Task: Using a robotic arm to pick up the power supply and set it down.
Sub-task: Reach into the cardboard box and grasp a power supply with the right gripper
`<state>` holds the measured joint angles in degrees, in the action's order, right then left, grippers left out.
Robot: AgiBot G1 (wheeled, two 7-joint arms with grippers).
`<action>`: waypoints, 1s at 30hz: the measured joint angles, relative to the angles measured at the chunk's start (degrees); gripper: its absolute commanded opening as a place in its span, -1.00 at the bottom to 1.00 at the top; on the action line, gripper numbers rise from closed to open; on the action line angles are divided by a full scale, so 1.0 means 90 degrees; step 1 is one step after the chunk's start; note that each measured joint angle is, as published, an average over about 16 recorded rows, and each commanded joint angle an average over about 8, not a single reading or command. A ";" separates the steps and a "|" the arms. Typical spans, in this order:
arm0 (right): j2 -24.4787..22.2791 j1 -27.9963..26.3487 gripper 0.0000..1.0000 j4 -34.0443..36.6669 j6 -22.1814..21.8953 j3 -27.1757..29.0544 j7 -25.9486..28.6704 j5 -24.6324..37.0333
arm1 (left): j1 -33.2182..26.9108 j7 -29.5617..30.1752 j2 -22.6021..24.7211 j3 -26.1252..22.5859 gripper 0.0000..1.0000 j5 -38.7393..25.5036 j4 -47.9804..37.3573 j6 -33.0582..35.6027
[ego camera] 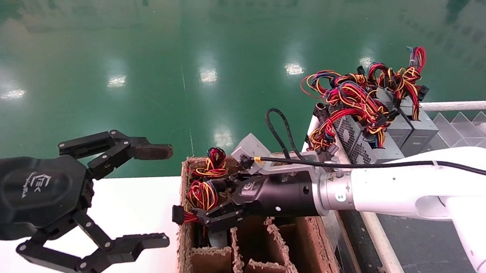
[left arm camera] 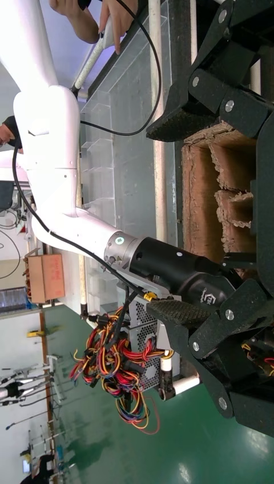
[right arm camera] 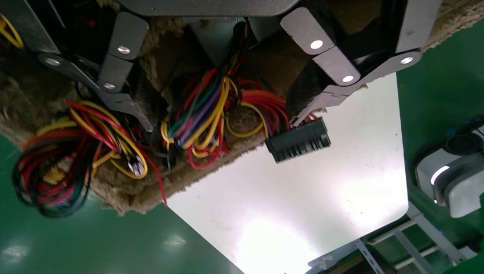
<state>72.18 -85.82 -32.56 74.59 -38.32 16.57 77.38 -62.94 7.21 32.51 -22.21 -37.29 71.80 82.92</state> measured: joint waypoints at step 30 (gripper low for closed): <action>0.0060 -0.0075 -1.00 0.0585 0.0251 0.0050 -0.0284 -0.0130 | 0.0000 0.0000 0.0000 -0.0001 1.00 0.0000 0.0000 0.0000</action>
<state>72.72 -86.50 -27.29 76.85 -37.86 14.01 76.21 -62.94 7.20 32.50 -22.22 -37.29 71.80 82.92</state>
